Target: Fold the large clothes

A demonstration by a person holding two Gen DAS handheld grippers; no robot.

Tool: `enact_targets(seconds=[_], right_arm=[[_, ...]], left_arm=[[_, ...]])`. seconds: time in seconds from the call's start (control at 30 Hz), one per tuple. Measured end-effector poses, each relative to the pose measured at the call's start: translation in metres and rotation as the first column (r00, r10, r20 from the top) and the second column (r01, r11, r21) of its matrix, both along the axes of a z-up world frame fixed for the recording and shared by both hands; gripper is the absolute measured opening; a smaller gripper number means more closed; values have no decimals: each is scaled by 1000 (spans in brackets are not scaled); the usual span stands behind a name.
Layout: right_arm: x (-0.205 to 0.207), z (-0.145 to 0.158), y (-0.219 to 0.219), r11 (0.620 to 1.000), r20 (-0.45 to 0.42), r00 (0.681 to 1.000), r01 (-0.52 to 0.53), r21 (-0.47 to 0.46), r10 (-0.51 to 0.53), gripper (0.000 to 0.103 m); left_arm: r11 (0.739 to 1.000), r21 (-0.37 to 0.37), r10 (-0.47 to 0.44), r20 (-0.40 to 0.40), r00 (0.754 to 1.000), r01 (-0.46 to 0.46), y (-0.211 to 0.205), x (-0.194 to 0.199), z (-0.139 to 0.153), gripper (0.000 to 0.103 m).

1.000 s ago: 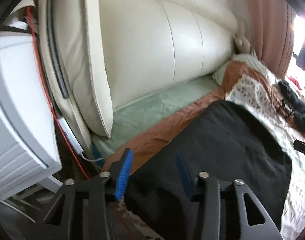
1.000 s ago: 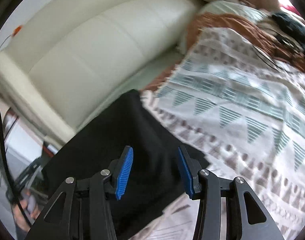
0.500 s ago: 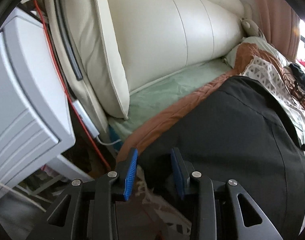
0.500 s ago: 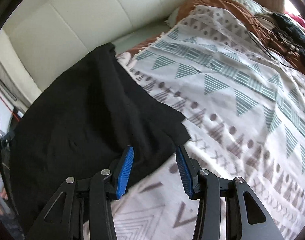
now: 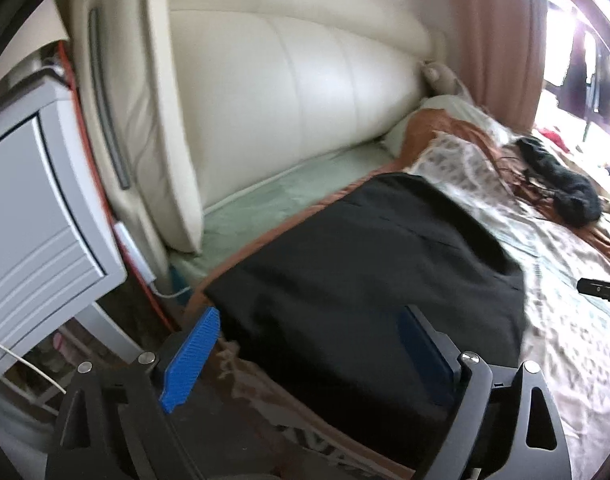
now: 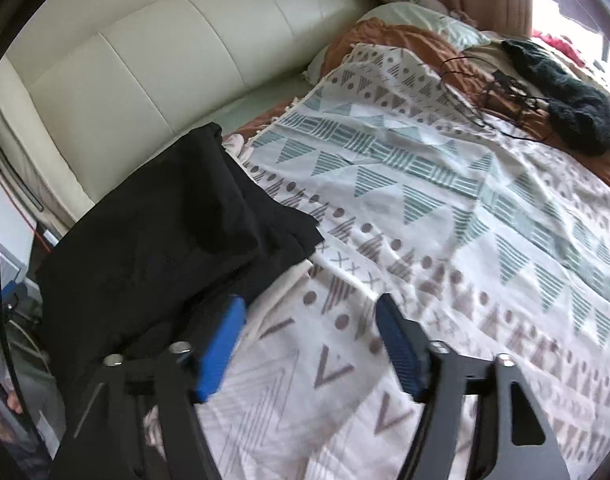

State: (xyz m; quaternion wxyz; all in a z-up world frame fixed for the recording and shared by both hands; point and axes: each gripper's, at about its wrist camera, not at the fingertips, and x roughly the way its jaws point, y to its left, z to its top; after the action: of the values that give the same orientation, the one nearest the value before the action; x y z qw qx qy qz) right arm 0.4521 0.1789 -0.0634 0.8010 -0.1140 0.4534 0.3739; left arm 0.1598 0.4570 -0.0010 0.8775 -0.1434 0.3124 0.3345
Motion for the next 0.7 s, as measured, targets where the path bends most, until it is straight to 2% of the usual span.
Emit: enact_targets(seconds=[0.07,0.17,0.3,0.7], right_arm=[[-6,11,-16,1000,-1,1000,14,15,-14,88],[-15,31,-40,998,20,999,28,51,-29,101],[-27,54,-73,995,52,997,60,74,-64,102],[-71,90,-165,989,145,983,99,112,-115,102]], left_arm=[[1000,-15,-23,12,1000,23,-10,-1,5,91],[998,-13,-57,32,998,57,-32,-3,14,93],[995,5,-101,56,993,101,-61,-7,27,98],[975,45,-220,118,968,216,-144,-20,52,99]])
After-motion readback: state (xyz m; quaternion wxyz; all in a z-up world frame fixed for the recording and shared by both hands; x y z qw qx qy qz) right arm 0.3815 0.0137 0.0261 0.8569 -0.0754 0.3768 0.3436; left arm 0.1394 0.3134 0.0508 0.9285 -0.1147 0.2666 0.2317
